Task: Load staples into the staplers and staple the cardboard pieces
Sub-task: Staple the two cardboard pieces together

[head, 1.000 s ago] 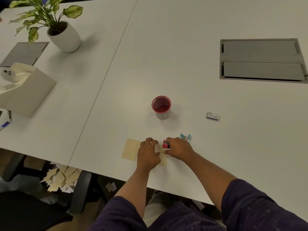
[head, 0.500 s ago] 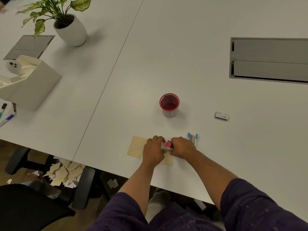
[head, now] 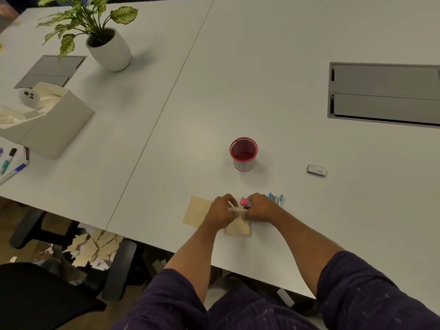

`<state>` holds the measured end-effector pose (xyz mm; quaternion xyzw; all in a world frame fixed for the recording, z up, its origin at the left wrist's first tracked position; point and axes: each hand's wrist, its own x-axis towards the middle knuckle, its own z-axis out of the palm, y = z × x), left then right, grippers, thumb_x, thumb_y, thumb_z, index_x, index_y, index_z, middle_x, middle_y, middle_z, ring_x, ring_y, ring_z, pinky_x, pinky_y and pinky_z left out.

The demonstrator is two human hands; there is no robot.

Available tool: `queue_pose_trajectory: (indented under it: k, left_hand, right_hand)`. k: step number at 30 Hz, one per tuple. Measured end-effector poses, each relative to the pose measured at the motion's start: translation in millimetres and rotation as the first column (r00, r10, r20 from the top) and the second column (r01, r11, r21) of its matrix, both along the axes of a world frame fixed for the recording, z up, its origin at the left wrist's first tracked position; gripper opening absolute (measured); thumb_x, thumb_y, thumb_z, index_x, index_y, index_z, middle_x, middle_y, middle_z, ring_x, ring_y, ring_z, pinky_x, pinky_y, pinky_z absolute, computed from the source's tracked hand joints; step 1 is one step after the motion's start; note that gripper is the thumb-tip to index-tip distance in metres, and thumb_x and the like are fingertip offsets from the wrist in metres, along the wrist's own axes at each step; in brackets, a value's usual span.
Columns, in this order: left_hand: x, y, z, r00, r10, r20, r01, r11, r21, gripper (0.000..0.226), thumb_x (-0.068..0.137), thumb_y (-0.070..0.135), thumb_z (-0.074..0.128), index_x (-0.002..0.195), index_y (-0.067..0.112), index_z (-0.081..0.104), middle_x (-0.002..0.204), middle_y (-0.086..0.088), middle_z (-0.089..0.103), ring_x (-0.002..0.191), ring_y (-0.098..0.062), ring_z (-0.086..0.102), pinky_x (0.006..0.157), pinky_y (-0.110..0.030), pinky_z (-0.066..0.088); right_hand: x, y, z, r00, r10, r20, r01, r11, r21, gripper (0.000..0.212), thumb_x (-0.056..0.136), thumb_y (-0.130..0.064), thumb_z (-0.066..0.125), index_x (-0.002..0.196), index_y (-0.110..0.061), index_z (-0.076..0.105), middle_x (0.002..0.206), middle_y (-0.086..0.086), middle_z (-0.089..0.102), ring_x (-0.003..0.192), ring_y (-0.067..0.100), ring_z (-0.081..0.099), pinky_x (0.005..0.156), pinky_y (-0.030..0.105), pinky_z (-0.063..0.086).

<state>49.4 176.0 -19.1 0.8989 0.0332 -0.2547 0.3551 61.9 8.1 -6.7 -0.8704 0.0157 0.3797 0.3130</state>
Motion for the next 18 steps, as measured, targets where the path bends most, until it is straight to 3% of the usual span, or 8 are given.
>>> queue_pose_trajectory:
  k: [2, 6, 8, 12, 16, 18]
  left_hand:
    - [0.0, -1.2, 3.7, 0.991, 0.111, -0.077, -0.119, 0.987, -0.106, 0.043, 0.072, 0.014, 0.085, 0.11, 0.017, 0.062, 0.087, -0.003, 0.061, 0.077, -0.017, 0.06, 0.06, -0.019, 0.046]
    - [1.1, -9.7, 11.2, 0.97, 0.15, -0.191, -0.193, 0.954, -0.231, 0.064, 0.073, 0.015, 0.087, 0.128, 0.023, 0.056, 0.102, -0.003, 0.063, 0.089, -0.018, 0.063, 0.077, -0.028, 0.056]
    - [1.8, -16.2, 16.9, 0.961, 0.171, -0.218, -0.232, 0.927, -0.296, 0.067, 0.074, 0.015, 0.086, 0.131, 0.025, 0.054, 0.109, -0.007, 0.064, 0.094, -0.02, 0.064, 0.076, -0.026, 0.056]
    - [2.4, -30.6, 29.5, 0.953, 0.224, -0.206, -0.289, 0.876, -0.386, 0.067, 0.072, 0.022, 0.088, 0.13, 0.027, 0.054, 0.103, -0.007, 0.07, 0.088, -0.018, 0.068, 0.064, -0.019, 0.053]
    - [2.3, -43.8, 34.4, 0.905, 0.296, -0.305, -0.412, 0.789, -0.455, 0.058, 0.077, 0.014, 0.084, 0.127, 0.02, 0.057, 0.11, -0.017, 0.07, 0.1, -0.032, 0.069, 0.077, -0.037, 0.059]
    - [0.6, -51.5, 35.9, 0.882, 0.281, -0.379, -0.447, 0.756, -0.478, 0.047, 0.082, 0.008, 0.079, 0.124, 0.012, 0.058, 0.111, -0.02, 0.07, 0.099, -0.034, 0.07, 0.076, -0.038, 0.06]
  right_hand:
    - [2.7, -8.6, 6.6, 0.997, -0.075, -0.02, 0.076, 0.996, 0.053, 0.036, 0.081, -0.028, 0.08, 0.108, -0.008, 0.068, 0.102, 0.011, 0.069, 0.099, 0.026, 0.065, 0.083, 0.035, 0.051]
    - [6.2, -25.3, 16.6, 0.985, -0.16, -0.068, 0.169, 0.97, 0.172, 0.03, 0.088, -0.028, 0.077, 0.1, -0.003, 0.066, 0.091, 0.017, 0.064, 0.084, 0.029, 0.06, 0.072, 0.034, 0.047]
    - [6.5, -30.4, 20.0, 0.985, -0.154, -0.076, 0.165, 0.972, 0.168, 0.03, 0.091, -0.027, 0.074, 0.105, -0.001, 0.066, 0.091, 0.016, 0.062, 0.081, 0.027, 0.059, 0.069, 0.032, 0.047]
    - [4.0, -40.7, 28.1, 0.991, -0.126, -0.05, 0.132, 0.98, 0.151, 0.036, 0.089, -0.034, 0.076, 0.11, -0.006, 0.065, 0.095, 0.009, 0.065, 0.084, 0.022, 0.062, 0.071, 0.027, 0.048]
    - [3.0, -59.2, 37.4, 0.962, -0.235, 0.138, 0.205, 0.958, 0.202, 0.034, 0.088, -0.031, 0.076, 0.114, -0.01, 0.071, 0.107, 0.01, 0.071, 0.096, 0.026, 0.066, 0.078, 0.031, 0.049]
    - [2.8, -69.4, 42.0, 0.93, -0.295, 0.22, 0.251, 0.945, 0.208, 0.016, 0.088, -0.031, 0.075, 0.099, -0.02, 0.073, 0.097, 0.003, 0.072, 0.09, 0.023, 0.065, 0.075, 0.028, 0.048]
